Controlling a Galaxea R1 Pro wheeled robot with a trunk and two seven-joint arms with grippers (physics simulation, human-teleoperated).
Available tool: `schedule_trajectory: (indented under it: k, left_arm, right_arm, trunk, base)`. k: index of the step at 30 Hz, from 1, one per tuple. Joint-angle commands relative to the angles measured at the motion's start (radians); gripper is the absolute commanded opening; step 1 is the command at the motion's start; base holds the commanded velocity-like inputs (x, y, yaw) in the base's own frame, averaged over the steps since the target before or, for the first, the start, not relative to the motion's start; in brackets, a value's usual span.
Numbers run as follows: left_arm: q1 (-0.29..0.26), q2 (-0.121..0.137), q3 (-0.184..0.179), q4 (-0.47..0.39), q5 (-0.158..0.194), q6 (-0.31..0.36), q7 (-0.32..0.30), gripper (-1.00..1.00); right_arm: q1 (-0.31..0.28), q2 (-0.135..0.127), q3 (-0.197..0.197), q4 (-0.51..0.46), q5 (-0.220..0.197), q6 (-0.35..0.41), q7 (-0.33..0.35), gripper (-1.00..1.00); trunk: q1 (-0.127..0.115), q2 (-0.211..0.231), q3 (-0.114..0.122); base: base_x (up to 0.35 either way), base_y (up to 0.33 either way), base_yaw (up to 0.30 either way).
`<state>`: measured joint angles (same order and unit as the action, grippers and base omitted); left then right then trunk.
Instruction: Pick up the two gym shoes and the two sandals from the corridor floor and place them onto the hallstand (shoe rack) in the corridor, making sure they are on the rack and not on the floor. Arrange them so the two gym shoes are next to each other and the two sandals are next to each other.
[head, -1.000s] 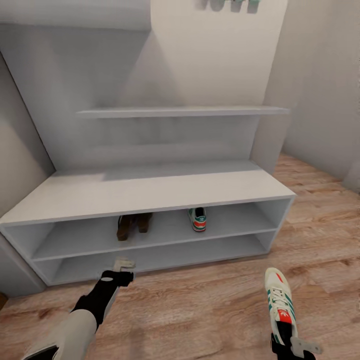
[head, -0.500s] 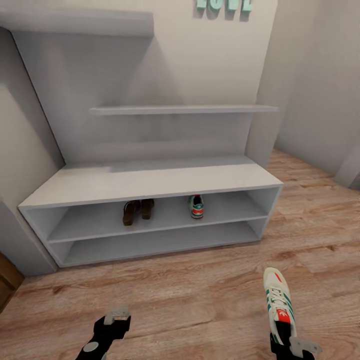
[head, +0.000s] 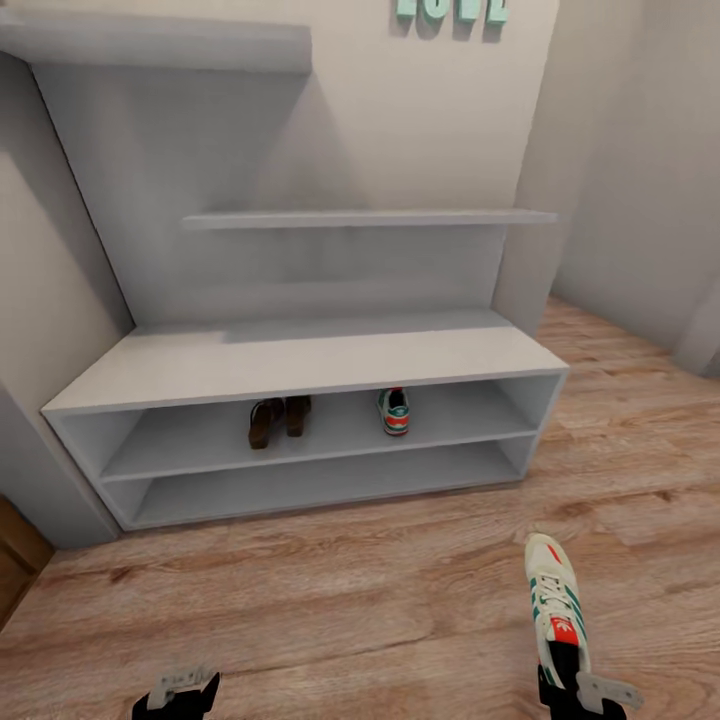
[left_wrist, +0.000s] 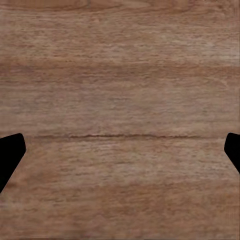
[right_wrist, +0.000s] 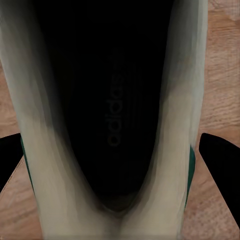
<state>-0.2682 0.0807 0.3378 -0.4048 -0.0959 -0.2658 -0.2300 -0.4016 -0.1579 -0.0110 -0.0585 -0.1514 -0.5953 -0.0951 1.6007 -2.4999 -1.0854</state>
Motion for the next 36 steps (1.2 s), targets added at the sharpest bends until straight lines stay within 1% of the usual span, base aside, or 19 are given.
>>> schedule_trajectory:
  k: [1, 5, 9, 14, 22, 30, 32, 33, 34, 35, 36]
  left_arm:
    - [0.0, 0.0, 0.008, 0.001, -0.008, -0.006, -0.006, 1.0]
    - [0.001, 0.002, 0.006, 0.001, -0.005, -0.011, -0.006, 1.0]
    - [0.007, 0.001, 0.004, 0.001, -0.005, -0.013, -0.006, 1.0]
    - [0.018, 0.001, 0.005, -0.001, 0.0, -0.015, -0.006, 1.0]
    - [0.02, 0.001, 0.007, -0.002, 0.002, -0.015, -0.005, 1.0]
    - [0.02, 0.002, 0.007, -0.001, 0.002, -0.016, -0.006, 1.0]
    - [0.02, 0.002, 0.007, -0.001, 0.001, -0.016, -0.006, 1.0]
    - [0.02, 0.003, 0.007, -0.001, -0.001, -0.016, -0.006, 1.0]
    - [0.02, 0.002, 0.007, -0.001, -0.002, -0.016, -0.007, 1.0]
    - [0.02, 0.002, 0.006, 0.0, -0.003, -0.016, -0.006, 1.0]
    - [0.02, 0.003, 0.003, 0.0, -0.004, -0.016, -0.007, 1.0]
  right_arm:
    - [0.0, 0.0, 0.0, 0.0, -0.004, -0.003, 0.0, -1.0]
    - [0.0, 0.001, 0.0, 0.0, -0.003, -0.003, 0.0, -1.0]
    - [0.0, 0.0, 0.0, 0.0, -0.003, -0.003, 0.0, -1.0]
    - [0.0, -0.001, -0.001, 0.001, -0.004, -0.003, 0.0, -1.0]
    - [0.0, -0.001, -0.001, 0.001, -0.005, -0.003, 0.0, -1.0]
    - [0.0, 0.003, 0.0, 0.002, -0.005, 0.0, 0.0, -1.0]
    - [0.0, 0.014, -0.001, 0.0, -0.005, 0.005, 0.0, -1.0]
    - [0.0, 0.026, 0.001, -0.001, -0.005, 0.015, 0.0, -1.0]
    - [0.0, 0.033, 0.002, -0.003, -0.005, 0.024, 0.0, -1.0]
    - [0.0, 0.04, 0.004, -0.006, -0.005, 0.036, 0.0, -1.0]
    - [0.0, 0.051, 0.008, -0.02, -0.005, 0.066, 0.0, -1.0]
  trunk:
    - [0.0, 0.0, -0.001]
    - [0.0, 0.0, -0.005]
    - [0.0, 0.0, -0.008]
    - [0.0, 0.0, -0.009]
    - [0.0, 0.0, -0.009]
    - [0.0, 0.0, -0.009]
    - [0.0, 0.0, -0.009]
    - [0.0, 0.0, -0.009]
    - [0.0, 0.0, -0.009]
    - [0.0, 0.0, -0.009]
    - [0.0, 0.0, -0.009]
  base:
    - [0.0, 0.0, 0.152]
    - [0.0, -0.05, 0.202]
    - [0.0, -0.21, 0.167]
    - [-0.025, -0.265, 0.03]
    - [-0.055, -0.261, 0.002]
    - [-0.005, -0.07, 0.0]
    - [-0.001, -0.01, 0.0]
    - [0.0, -0.006, 0.0]
    - [0.0, -0.005, 0.0]
    - [0.0, -0.004, 0.0]
    - [0.0, -0.002, 0.0]
